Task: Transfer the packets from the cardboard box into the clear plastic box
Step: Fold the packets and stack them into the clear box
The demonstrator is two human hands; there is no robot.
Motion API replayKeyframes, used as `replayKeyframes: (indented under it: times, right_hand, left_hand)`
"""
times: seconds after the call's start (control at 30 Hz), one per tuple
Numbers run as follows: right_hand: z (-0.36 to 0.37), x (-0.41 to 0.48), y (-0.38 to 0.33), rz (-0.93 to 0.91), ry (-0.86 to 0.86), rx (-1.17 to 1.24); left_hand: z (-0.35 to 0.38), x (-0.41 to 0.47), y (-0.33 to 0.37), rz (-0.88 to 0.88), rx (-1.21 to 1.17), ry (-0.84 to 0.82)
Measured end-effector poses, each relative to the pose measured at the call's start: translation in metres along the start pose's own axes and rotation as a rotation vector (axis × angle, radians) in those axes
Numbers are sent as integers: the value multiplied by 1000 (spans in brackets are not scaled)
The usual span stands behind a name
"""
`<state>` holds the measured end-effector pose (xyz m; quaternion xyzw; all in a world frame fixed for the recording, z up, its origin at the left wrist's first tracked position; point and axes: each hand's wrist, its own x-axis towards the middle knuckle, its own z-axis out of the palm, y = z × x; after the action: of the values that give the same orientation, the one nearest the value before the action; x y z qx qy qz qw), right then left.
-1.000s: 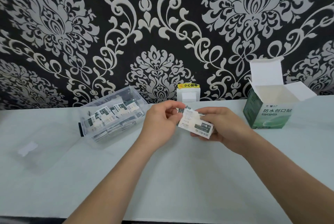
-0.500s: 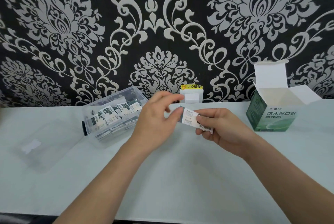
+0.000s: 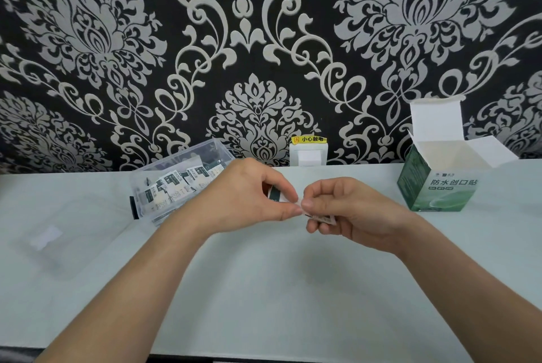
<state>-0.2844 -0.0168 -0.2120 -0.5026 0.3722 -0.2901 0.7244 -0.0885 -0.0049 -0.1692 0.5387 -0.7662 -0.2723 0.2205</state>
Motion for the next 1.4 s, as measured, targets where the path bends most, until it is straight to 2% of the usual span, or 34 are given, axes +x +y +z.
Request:
replayKeyframes:
  times: [0.1,0.2,0.3,0.4,0.47,0.57,0.63,0.7,0.8,1.03,1.13,1.27,1.4]
  right_hand:
    - [2,-3,-4,-40,-6,-280]
    - [12,-2,-11,-127,74,-666]
    - [26,8,-15,-221,242,-1001]
    - [39,17,-20,-321,321,-1126]
    - [45,26,-24,-358,315,-1015]
    - [53,50,-32,-321,212,-524]
    - [56,58,-37,-269,102,-197]
    - [59,64,-41,-203,-7,-5]
    - [63,71,-42,-157,-121,14]
    - [64,83,-41,-103,-159,66]
    - [68,88,-41,-100,-172,102]
    - [73,94,-45,-102,-89,41]
    - [78,102,-53,-136,-15,-184]
  left_hand:
    - [-7,1,0,-34,7,-72]
    - [-10,3,-3,-44,-70,-109]
    - [-15,5,-12,-85,-229,-70]
    - [-21,7,-22,-147,-423,16]
    - [-25,7,-27,-154,-569,76]
    - [-40,5,-35,-59,-675,109]
    - [-46,1,-40,17,-531,95]
    - [-47,-3,-43,33,-326,48]
    - [-43,-5,-43,115,-108,53]
    - [-47,-3,-61,232,49,219]
    - [-47,-2,-66,212,64,251]
    - [-56,-2,-71,130,-1,253]
    - [-74,-6,-82,43,-250,290]
